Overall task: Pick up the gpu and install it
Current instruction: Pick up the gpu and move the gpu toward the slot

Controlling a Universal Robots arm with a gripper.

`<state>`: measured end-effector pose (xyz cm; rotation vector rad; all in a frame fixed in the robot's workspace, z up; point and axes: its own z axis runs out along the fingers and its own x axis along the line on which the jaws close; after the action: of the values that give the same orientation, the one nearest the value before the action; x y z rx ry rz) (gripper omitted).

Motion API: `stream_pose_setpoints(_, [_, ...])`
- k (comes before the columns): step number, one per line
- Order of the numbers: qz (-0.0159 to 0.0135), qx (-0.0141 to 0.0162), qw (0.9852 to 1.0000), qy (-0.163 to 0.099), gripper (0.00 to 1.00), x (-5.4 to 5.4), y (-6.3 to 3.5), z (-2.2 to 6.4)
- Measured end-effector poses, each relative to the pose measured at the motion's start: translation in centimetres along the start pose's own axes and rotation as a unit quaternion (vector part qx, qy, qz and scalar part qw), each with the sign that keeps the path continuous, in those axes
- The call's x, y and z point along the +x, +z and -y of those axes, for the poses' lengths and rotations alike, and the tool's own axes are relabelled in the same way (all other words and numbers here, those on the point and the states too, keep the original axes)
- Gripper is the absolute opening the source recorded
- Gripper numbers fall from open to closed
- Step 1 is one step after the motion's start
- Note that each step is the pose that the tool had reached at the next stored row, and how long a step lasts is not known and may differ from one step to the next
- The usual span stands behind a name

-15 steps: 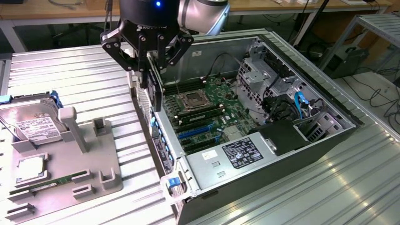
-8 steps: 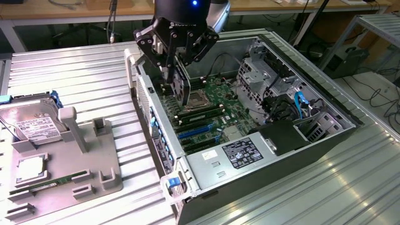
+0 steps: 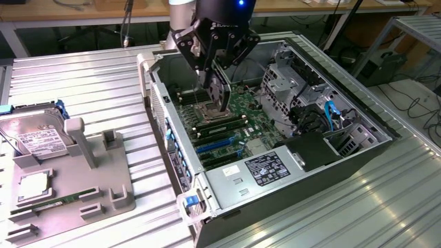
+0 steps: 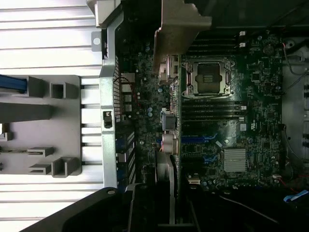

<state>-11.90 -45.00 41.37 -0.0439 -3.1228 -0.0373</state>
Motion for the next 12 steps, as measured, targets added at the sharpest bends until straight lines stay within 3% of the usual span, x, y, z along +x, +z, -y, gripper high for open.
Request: stream_pose_setpoints(12, [0.0000,0.0000,1.0000,0.000,0.28,-1.03,-0.02,-0.03])
